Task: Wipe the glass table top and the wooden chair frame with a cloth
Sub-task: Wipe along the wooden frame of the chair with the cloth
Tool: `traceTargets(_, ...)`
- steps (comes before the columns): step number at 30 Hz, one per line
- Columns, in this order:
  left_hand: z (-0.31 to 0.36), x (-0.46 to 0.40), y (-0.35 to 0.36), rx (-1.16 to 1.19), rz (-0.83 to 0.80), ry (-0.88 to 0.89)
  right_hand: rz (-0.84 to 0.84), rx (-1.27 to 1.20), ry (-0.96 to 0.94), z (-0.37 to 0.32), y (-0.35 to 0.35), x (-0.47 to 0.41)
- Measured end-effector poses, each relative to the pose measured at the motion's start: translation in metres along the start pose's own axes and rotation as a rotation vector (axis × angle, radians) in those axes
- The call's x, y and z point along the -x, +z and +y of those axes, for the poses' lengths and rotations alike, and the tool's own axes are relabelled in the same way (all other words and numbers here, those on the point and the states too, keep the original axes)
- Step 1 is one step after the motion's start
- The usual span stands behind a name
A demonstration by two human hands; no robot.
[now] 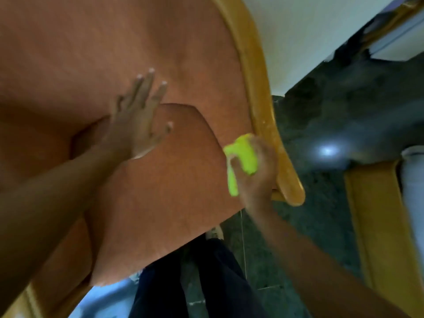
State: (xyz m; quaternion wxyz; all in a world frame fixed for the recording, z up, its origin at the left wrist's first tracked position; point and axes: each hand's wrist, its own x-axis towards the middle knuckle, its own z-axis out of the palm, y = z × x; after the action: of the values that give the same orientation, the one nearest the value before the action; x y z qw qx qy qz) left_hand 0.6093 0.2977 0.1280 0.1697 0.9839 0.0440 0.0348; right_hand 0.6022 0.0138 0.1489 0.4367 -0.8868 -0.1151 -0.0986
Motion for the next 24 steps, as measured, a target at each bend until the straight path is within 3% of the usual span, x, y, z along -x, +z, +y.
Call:
traceTargets(2,0.048,-0.042,0.004,0.085,-0.013,0.108,0.245,0.083,0.129,0.026,-0.014,-0.062)
traceTargets(4,0.108,-0.102,0.007,0.059,-0.012,0.199,0.309,0.147,0.162,0.047,-0.022,-0.124)
traceTargets(8,0.172,-0.17,0.025,-0.107,-0.025,0.27,-0.166,0.505,0.14,0.091,-0.014,-0.129)
traceTargets(10,0.189,-0.183,0.043,-0.25,-0.096,0.345,-0.277,0.612,0.056,0.119,-0.038,-0.086)
traceTargets(13,0.187,-0.182,0.057,-0.332,-0.129,0.364,-0.305,0.71,-0.002,0.145,-0.083,-0.01)
traceTargets(16,0.187,-0.183,0.066,-0.323,-0.101,0.357,-0.334,0.708,0.052,0.157,-0.105,0.009)
traceTargets(24,0.193,-0.188,0.071,-0.322,-0.077,0.358,-0.223,0.456,0.03,0.118,-0.011,-0.148)
